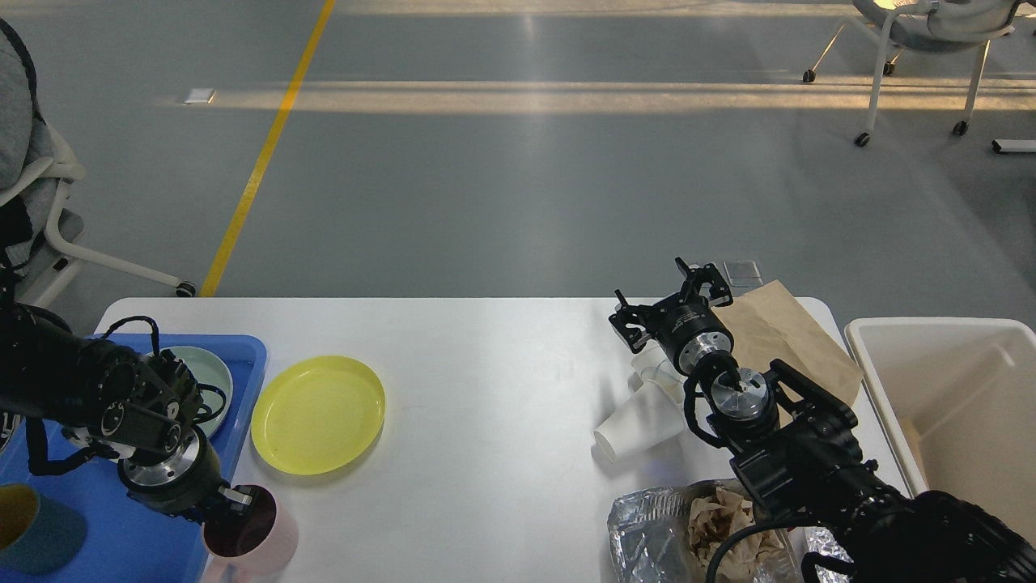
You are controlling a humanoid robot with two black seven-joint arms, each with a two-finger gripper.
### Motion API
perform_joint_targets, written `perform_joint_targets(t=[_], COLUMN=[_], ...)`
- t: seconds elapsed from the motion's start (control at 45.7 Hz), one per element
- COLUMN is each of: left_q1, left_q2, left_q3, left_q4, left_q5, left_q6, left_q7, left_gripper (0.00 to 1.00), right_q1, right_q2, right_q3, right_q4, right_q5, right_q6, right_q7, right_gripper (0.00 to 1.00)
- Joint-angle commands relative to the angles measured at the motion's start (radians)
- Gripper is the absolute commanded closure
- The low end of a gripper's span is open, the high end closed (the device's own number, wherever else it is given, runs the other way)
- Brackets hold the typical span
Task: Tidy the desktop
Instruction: 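Lower the left gripper onto the pink mug and grasp it, then lift the pink mug and set it down beside the teal mug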
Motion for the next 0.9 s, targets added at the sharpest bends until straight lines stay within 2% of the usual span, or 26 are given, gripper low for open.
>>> perform_joint_targets(t=[0.0,0.109,0.306,0.438,0.547,0.657,0.875], left_q1=[-0.015,-0.062,-0.202,-0.301,-0.423,-0.564,-0.854], left_q2=[0.003,0.011,0.031,0.063,0.097,0.11,0.123], left_q3=[-0.006,-0.014,-0.031,-0.042,-0.039,-0.036,-0.033], left_q4=[-0.008,-0.026,-0.035,-0.063,-0.095,-0.098,-0.098], left_q5=[0.003,0.003,0.003,0.003,0.003,0.003,0.0], left_q6=[-0.005,-0.037,-0.251,-0.357,-0.466,-0.621,-0.621], left_q7=[-0.002,-0.003,-0.006,-0.013,-0.011,-0.011,-0.017], left_gripper=[1.0,1.0,1.0,1.0,1.0,1.0,1.0], right_q1=[0.0,0.0,0.001,0.0,0.0,0.0,0.0], right_q2=[0.0,0.0,0.0,0.0,0.0,0.0,0.0], right_q3=[0.001,0.0,0.0,0.0,0.001,0.0,0.0], right_q4=[0.0,0.0,0.0,0.0,0.0,0.0,0.0], right_q5=[0.0,0.0,0.0,0.0,0.0,0.0,0.0], right_q6=[0.0,0.0,0.0,0.0,0.0,0.0,0.0], right_q7=[0.0,0.0,0.0,0.0,0.0,0.0,0.0], right_gripper=[0.0,0.0,0.0,0.0,0.0,0.0,0.0])
